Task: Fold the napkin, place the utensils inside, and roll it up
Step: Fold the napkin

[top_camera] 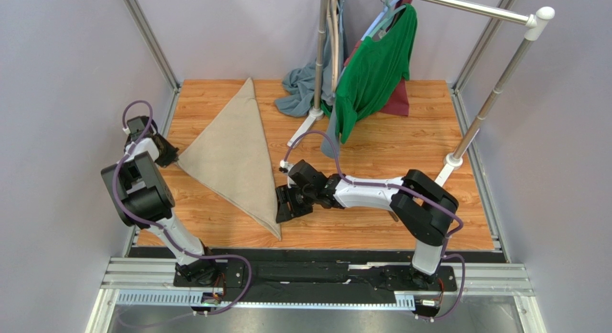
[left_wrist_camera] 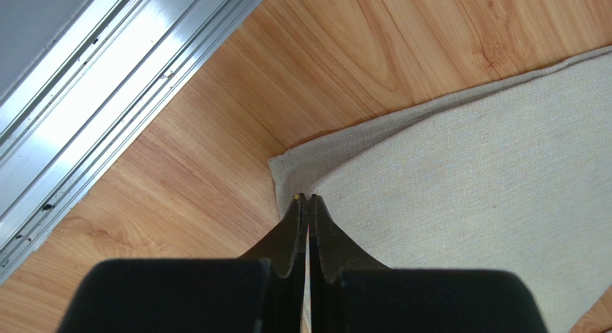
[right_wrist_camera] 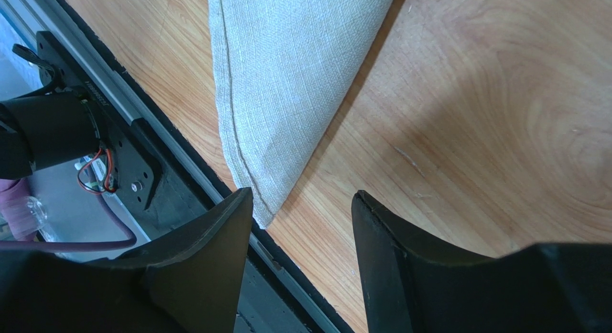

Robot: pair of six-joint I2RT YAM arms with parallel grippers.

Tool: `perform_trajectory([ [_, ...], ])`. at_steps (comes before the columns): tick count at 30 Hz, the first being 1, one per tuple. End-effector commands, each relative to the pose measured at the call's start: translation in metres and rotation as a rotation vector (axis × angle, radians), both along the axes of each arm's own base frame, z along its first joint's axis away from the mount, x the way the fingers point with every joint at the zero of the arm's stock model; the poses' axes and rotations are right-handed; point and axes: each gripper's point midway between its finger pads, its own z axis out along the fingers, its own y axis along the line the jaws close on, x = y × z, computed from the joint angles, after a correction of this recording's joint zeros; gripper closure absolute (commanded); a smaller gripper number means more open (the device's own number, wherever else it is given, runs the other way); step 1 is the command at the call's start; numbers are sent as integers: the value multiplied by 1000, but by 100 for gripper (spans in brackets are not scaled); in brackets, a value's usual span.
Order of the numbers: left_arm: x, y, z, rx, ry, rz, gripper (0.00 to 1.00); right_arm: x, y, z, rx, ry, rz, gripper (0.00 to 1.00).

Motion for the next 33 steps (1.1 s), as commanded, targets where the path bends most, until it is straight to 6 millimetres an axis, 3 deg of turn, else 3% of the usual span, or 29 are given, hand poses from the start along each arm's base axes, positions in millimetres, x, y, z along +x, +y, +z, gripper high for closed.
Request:
perform_trajectory([
  [1, 12, 8, 13, 6, -38, 9, 100, 1, 14, 6, 9, -32, 3, 43],
  [27, 19, 13, 14, -15, -38, 7, 99, -17, -2, -33, -270, -129, 47, 44],
  [31, 22, 12, 25, -13, -61, 0, 80, -21, -3, -34, -331, -169, 72, 44],
  [33, 23, 11, 31, -14, -74, -7, 61, -15, -11, -38, -391, -221, 62, 43],
])
